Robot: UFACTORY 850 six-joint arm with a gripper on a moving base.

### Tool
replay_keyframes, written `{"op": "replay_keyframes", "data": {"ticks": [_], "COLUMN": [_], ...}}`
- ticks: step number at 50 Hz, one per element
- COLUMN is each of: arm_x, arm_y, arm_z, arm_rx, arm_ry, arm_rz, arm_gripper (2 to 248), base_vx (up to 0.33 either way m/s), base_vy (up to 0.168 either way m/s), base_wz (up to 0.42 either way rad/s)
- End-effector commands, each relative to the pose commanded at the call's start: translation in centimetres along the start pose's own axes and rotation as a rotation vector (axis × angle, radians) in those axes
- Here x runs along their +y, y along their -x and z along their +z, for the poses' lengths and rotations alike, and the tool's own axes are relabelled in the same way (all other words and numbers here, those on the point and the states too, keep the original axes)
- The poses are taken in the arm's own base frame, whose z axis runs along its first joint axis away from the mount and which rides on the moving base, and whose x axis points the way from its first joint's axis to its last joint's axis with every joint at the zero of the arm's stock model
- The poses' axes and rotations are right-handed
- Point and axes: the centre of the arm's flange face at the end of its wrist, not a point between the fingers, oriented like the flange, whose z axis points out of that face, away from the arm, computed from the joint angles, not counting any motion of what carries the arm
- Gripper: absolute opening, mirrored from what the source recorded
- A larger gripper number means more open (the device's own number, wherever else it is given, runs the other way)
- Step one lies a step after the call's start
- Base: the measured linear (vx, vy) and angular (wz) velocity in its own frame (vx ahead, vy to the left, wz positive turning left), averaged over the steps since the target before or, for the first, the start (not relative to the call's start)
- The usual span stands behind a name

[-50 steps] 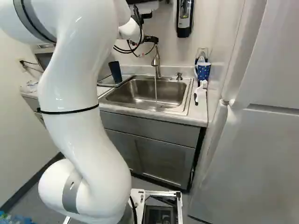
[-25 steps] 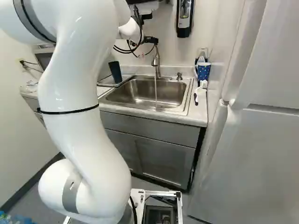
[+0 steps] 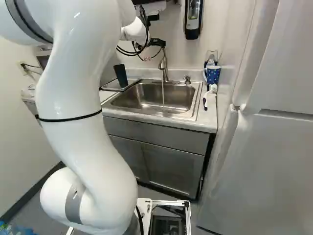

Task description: Rinse the cup and place it in the tray

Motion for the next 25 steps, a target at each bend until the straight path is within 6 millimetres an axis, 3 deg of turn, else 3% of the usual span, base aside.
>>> {"op": "replay_keyframes", "data": {"ticks": [25], "arm_x": [0.0], "arm_y": [0.8], "arm_z": [-1.2], "arm_rx": [-0.063], "arm_ry": [-0.003], "arm_rz": [0.0], "arm_gripper": [247], "base_vx": [0.0], "base_vy": [0.0], "base_wz": [0.0]}}
